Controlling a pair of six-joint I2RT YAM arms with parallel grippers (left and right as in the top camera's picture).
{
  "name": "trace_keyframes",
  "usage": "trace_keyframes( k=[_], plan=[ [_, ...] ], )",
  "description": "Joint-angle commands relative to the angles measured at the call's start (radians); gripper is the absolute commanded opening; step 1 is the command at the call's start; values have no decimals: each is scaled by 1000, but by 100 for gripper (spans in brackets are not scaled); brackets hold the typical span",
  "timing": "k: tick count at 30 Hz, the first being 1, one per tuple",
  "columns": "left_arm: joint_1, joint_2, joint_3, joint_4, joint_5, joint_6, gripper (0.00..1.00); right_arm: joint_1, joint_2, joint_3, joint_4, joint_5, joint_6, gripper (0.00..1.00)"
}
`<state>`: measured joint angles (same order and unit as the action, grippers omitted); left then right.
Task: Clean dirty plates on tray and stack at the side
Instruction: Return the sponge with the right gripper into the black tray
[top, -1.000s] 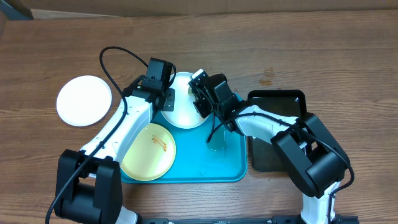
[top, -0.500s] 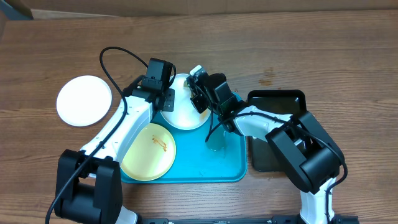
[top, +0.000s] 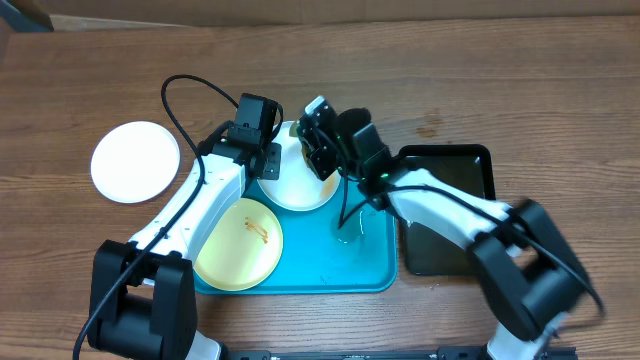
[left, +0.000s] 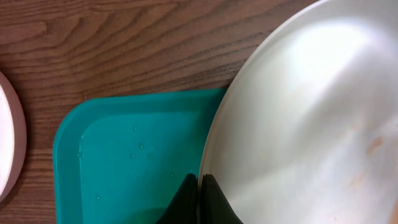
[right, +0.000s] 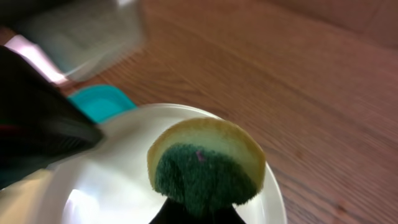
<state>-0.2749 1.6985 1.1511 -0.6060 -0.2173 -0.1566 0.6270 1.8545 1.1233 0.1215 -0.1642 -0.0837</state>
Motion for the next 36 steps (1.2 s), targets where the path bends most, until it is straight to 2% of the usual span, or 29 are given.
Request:
trace_keyframes(
  k=[1,6,10,12,15,23,24,26,27,29,32,33,36],
  plan=[
    [-7,3,13,-2,4,16,4,-29,-169,11,-122,-13,10,4],
    [-7,3,13,-2,4,15,4,-125,-296,11,-484,45,135,4],
    [-7,3,13,-2,5,15,4,-251,-305,6,-739,58,220,4],
    [-7,3,13,-2,5,15,4,-301,-292,-11,-805,59,219,4],
    [-7,3,13,-2,5,14,4,-361,-274,-54,-822,59,219,4],
    [-7,3,13,-3,5,15,4,-417,-257,-212,-693,59,218,4],
    [-7,3,13,-3,5,14,4,-417,-257,-223,-686,59,218,11],
    [-7,3,13,-3,5,14,4,-417,-257,-227,-689,59,217,52],
    [-7,3,13,-3,5,14,4,-417,-257,-226,-692,60,214,57],
    [-7,3,13,-3,5,14,4,-423,-260,-212,-716,59,221,65],
    [-7,3,13,-11,5,14,4,-426,-261,-184,-795,58,263,68],
    [-7,3,13,-16,5,14,4,-426,-261,-185,-819,59,268,74],
    [-7,3,13,-19,5,14,4,-424,-259,-203,-851,59,267,79]
  ],
)
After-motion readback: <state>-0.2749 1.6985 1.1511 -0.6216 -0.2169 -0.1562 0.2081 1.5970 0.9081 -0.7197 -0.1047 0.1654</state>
